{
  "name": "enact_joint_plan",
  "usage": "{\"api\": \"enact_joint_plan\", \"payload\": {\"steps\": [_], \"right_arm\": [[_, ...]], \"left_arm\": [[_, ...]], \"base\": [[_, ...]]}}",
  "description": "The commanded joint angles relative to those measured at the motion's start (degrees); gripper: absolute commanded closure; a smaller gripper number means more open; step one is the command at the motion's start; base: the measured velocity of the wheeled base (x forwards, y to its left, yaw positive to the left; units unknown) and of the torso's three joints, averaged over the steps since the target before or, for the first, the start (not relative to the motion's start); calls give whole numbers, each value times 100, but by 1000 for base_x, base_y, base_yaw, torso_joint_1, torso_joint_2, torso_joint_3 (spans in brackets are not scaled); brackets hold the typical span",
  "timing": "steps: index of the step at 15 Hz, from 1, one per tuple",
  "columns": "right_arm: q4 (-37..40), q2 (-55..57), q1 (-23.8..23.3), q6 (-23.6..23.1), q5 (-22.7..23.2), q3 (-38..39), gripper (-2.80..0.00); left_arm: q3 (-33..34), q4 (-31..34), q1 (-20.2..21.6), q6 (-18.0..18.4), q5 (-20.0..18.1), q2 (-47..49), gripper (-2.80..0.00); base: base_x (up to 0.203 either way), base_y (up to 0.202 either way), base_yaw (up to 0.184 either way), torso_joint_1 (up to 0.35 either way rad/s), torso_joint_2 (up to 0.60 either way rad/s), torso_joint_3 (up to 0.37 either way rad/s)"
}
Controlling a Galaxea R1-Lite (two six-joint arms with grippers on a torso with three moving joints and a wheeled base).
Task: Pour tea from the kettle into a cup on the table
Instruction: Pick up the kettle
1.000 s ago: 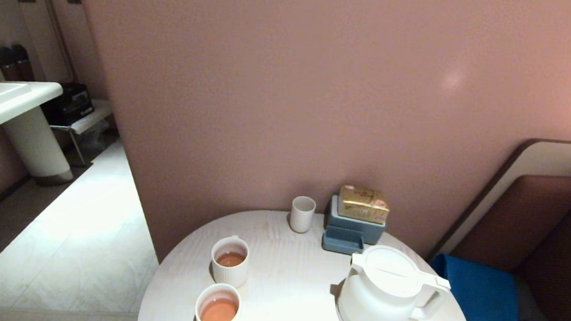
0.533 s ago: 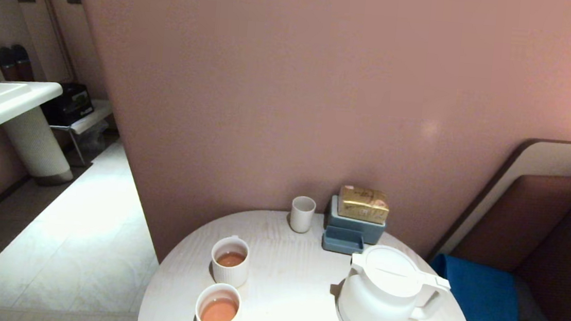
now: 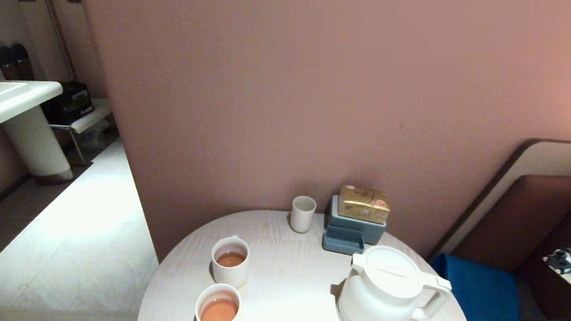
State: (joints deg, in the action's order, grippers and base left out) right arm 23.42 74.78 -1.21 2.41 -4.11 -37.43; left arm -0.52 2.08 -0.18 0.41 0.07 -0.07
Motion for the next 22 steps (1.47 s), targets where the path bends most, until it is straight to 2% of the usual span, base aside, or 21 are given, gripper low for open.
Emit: {"api": "enact_joint_plan", "payload": {"steps": [1,3,5,7,11,16,18,22], "right_arm": [[48,1153,-71,0,-6,26,0],[-280,1643,-106,-14,-8,309,0],[-1074,1916,-120,-28,-98,687,0],[-1260,1874,-111,-31,-108,811,0],[-1659,1920,-107,-138,231,981,0],[-3962,1875,-114,-270,748,2045,0],[-4236,1568,-116,-306,1089,2292,0],[-4267,1575,-125,-311,1096,2301,0]], "left_arm": [[0,-3,1,-6,1,7,0],[0,-6,1,-6,1,7,0],[0,2,1,2,1,7,0],[0,-4,1,3,1,7,0],[0,2,1,3,1,7,0],[0,0,1,-4,1,7,0],[0,2,1,3,1,7,0],[0,0,1,3,1,7,0]], "base": [[0,0,0,0,0,0],[0,0,0,0,0,0],[0,0,0,0,0,0],[0,0,0,0,0,0],[0,0,0,0,0,0],[0,0,0,0,0,0],[0,0,0,0,0,0],[0,0,0,0,0,0]]}}
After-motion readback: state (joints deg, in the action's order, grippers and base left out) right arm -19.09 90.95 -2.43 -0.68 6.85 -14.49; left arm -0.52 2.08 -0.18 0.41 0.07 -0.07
